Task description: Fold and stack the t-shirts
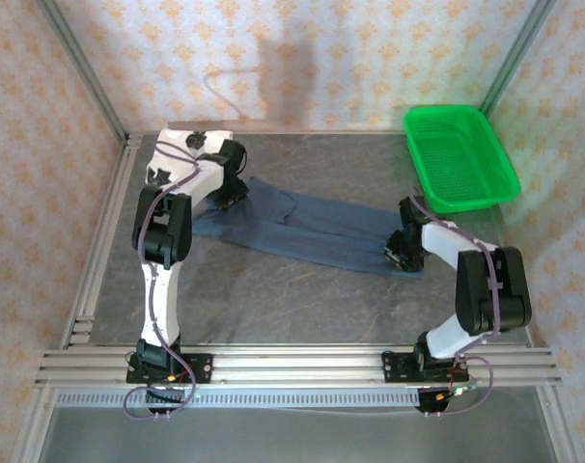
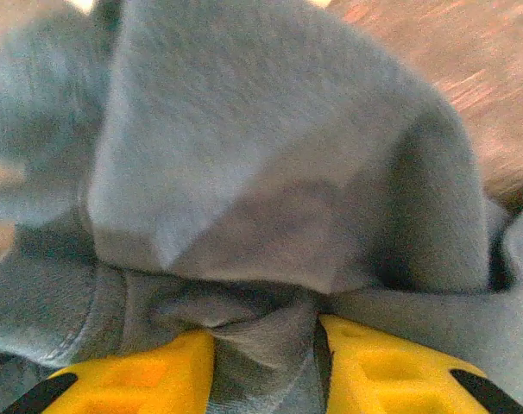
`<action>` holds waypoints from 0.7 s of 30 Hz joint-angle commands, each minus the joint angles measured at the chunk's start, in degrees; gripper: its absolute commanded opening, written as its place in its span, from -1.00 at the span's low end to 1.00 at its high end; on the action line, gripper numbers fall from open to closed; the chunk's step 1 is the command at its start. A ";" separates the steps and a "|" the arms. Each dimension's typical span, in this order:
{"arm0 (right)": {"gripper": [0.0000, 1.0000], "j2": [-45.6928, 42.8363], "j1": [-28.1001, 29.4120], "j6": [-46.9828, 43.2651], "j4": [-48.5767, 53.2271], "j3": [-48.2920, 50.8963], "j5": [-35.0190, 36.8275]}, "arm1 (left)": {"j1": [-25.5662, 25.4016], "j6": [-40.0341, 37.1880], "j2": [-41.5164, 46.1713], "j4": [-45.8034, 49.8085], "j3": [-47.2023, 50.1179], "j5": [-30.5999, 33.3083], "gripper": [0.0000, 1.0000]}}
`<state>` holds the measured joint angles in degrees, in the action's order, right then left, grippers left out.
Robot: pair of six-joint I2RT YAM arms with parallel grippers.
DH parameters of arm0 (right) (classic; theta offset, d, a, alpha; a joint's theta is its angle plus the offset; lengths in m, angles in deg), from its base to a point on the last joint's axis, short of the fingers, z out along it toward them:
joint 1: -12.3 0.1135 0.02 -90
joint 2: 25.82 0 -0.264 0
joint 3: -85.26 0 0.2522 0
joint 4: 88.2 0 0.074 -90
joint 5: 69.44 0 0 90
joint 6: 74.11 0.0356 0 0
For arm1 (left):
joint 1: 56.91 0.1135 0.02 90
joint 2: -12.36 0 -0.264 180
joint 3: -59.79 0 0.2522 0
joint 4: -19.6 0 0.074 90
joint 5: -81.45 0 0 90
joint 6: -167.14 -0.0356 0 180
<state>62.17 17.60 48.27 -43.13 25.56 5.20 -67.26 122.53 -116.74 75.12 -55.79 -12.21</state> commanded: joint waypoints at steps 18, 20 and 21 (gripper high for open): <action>-0.33 -12.98 19.42 23.47 4.88 14.12 -3.72 | -2.35 -11.05 -33.03 6.14 -46.57 -12.67 -0.25; -0.33 -14.13 21.93 25.50 3.68 15.34 -3.94 | -2.60 -11.09 -33.04 3.37 -46.58 -14.92 -0.23; -0.33 -14.56 23.69 27.03 2.70 16.05 -4.07 | -2.90 -11.03 -33.23 1.61 -46.81 -16.53 -0.21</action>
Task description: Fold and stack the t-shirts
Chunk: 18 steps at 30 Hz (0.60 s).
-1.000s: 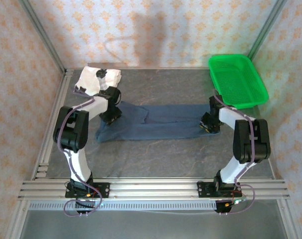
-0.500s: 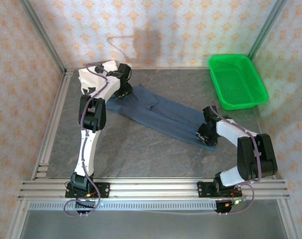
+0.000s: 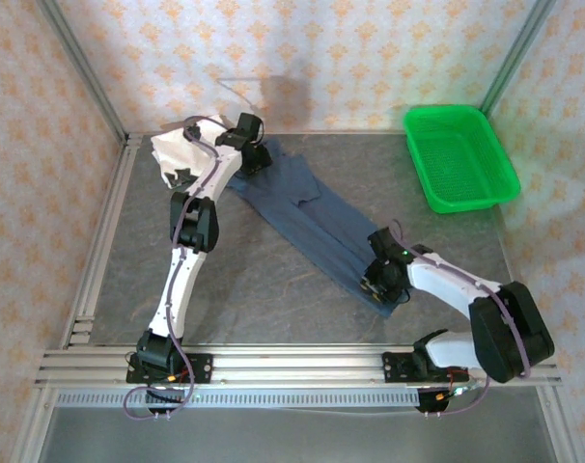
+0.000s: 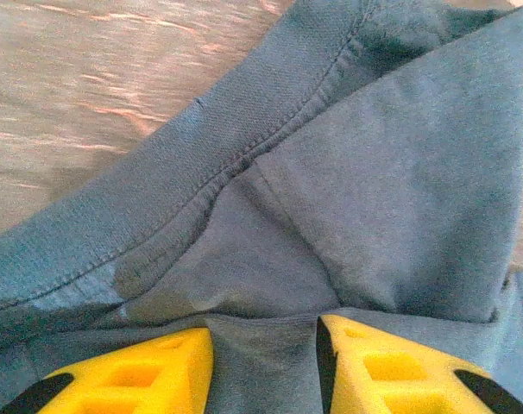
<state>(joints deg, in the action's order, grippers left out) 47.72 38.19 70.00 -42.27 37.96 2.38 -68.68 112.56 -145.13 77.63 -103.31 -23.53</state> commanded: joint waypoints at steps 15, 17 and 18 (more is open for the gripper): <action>-0.33 13.59 32.86 30.81 -8.36 -8.79 8.91 | -3.15 4.92 -11.94 -10.72 -8.89 -11.59 -0.12; -0.33 15.85 35.10 32.90 -9.90 -11.58 9.96 | -3.30 5.91 -12.47 -12.38 -9.67 -12.16 -0.12; -0.33 17.15 36.10 33.83 -10.26 -13.23 10.17 | -3.45 6.21 -12.60 -12.96 -9.84 -12.22 -0.12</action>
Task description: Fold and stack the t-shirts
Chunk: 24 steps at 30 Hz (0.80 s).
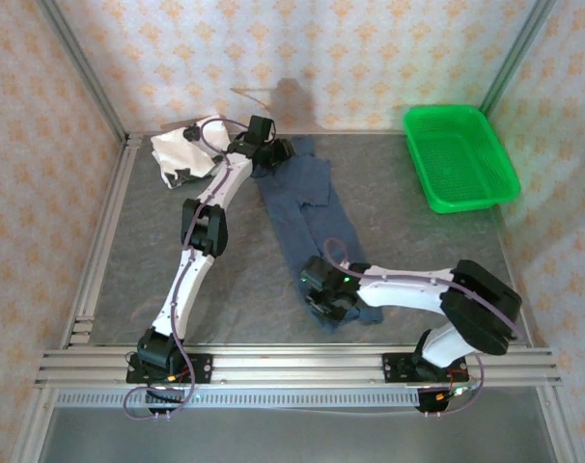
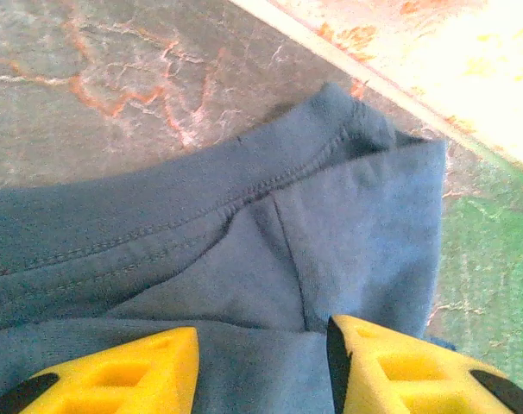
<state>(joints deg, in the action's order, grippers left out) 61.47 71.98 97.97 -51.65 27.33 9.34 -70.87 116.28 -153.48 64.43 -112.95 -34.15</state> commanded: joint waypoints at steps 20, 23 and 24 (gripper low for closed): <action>0.14 -16.70 2.63 -4.83 19.48 -10.33 6.41 | -3.36 9.73 7.08 -7.60 -2.12 -5.50 0.78; 0.42 -30.33 -0.54 -8.51 24.80 -6.14 9.20 | -3.36 7.72 14.25 -3.68 1.58 -5.25 1.00; 0.49 -33.80 -1.70 -9.77 25.94 -4.97 9.28 | -3.40 6.56 16.02 -1.59 1.89 -5.24 1.00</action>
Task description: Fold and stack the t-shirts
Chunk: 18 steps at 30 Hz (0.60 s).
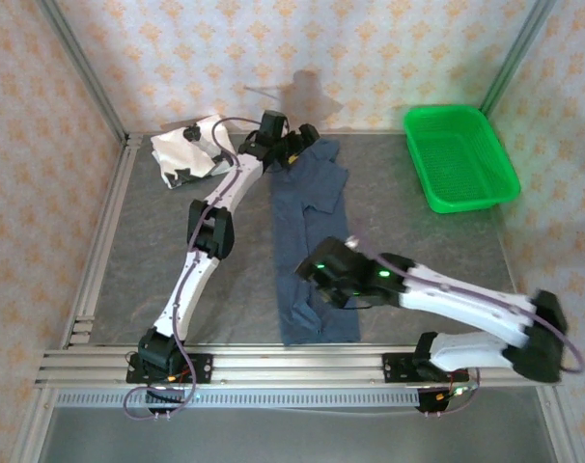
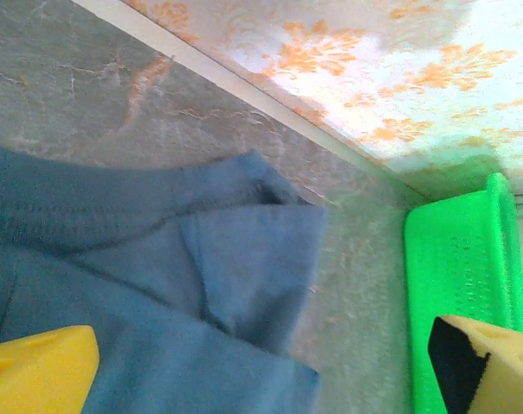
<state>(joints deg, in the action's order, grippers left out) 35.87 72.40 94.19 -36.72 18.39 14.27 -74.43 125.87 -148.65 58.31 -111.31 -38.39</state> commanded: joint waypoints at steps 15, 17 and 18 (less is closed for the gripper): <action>0.72 -8.76 -18.65 -38.87 12.59 10.10 -9.47 | -6.06 -7.17 57.60 8.13 60.52 9.23 0.99; 0.73 -6.39 -20.75 -41.69 10.13 10.21 -11.91 | -7.26 -6.24 62.61 7.47 69.66 10.97 0.98; 0.72 -5.36 -21.86 -42.69 9.14 10.32 -12.89 | -7.95 -5.90 64.33 6.87 73.14 11.52 0.97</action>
<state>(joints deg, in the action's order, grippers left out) 28.99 52.60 59.35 -23.98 28.12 5.68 -81.84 117.94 -86.97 67.62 -46.28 -31.42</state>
